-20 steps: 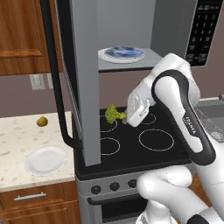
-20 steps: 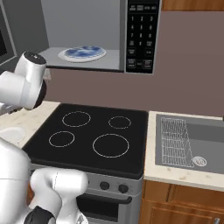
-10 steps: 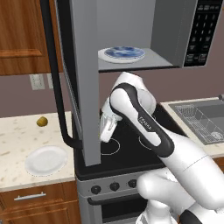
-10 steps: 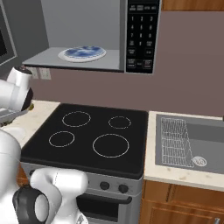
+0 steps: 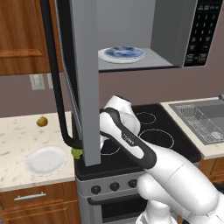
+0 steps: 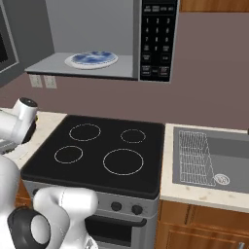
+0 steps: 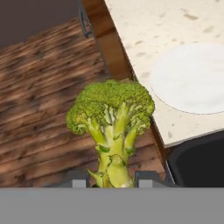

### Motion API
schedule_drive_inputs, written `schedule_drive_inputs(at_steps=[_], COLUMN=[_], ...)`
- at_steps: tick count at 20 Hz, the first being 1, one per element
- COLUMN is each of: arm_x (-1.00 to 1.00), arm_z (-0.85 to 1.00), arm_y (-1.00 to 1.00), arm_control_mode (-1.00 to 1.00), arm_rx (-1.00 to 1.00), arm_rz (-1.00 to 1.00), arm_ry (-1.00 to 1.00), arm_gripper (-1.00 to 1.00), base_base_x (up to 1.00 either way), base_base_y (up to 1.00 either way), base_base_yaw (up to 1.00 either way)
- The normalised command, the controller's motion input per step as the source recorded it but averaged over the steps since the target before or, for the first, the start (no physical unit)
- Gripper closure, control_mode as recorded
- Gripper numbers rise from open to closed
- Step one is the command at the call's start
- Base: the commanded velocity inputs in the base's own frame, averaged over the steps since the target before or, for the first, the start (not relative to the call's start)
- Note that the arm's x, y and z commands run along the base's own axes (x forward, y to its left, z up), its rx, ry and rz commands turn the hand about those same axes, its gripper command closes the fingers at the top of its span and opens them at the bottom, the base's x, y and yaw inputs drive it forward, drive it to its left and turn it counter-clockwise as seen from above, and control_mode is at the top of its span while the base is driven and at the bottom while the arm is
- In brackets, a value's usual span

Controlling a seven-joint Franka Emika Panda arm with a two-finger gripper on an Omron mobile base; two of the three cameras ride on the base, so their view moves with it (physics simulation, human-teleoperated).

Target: Pick the broccoli from the microwave and place it on plate located on the counter.

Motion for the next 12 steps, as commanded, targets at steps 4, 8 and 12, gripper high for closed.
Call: schedule_drive_inputs(at_steps=[4,8,12], arm_x=[0.49,0.44,0.37], arm_z=[-0.19,-0.1,0.0], arm_y=[0.3,0.51,0.51], arm_control_mode=[-1.0,-1.0,-1.0], arm_rx=[0.09,0.01,0.0], arm_rz=[-0.12,-0.11,-0.02], arm_ry=[-0.04,-0.02,0.0], arm_gripper=[1.0,1.0,1.0], base_base_x=[0.0,0.0,0.0], base_base_y=[0.0,0.0,0.0], base_base_yaw=[0.0,0.0,0.0])
